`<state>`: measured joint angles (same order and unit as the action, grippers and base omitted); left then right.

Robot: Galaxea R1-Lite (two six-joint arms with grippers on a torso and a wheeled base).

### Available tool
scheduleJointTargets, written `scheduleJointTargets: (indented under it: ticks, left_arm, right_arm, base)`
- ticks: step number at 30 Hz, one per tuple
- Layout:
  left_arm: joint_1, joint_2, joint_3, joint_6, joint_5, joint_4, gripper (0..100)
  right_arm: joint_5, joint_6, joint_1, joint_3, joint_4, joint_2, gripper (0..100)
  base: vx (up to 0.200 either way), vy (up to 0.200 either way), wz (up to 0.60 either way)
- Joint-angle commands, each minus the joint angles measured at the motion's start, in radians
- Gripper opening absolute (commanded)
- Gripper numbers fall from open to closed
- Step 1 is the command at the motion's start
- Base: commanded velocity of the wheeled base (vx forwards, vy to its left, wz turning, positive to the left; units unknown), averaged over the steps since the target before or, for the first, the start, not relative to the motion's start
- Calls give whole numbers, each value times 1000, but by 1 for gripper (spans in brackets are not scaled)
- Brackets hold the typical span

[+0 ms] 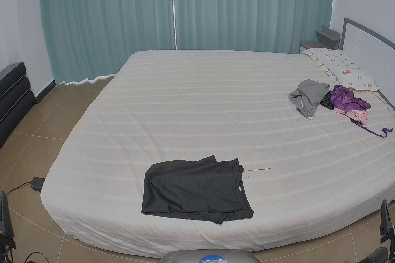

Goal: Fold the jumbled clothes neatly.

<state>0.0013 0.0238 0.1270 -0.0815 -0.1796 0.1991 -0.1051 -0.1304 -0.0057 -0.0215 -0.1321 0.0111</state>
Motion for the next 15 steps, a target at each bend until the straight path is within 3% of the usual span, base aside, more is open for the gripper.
scheduleJointTargets:
  ticks: [1, 6, 10, 12, 15]
  left_arm:
    - [-3, -24, -127, -9, 69, 46, 100]
    - [-1, -24, -127, -1, 66, 17, 100]
    - [-1, -24, -127, 8, 69, -60, 100]
    - [-1, -24, -127, 11, 75, -150, 100]
    - [-1, -24, -127, 29, 80, -155, 100]
  right_arm:
    - [33, 23, 0, 21, 8, -10, 100]
    - [42, 58, 0, 20, 11, -10, 100]
    - [76, 61, 0, 20, 52, -10, 100]
    - [127, 58, 0, 21, 55, -10, 100]
    - [148, 63, 0, 20, 55, -10, 100]
  base:
    - [0, 0, 0]
    - [0, 0, 0]
    - [0, 0, 0]
    - [0, 0, 0]
    - [0, 0, 0]
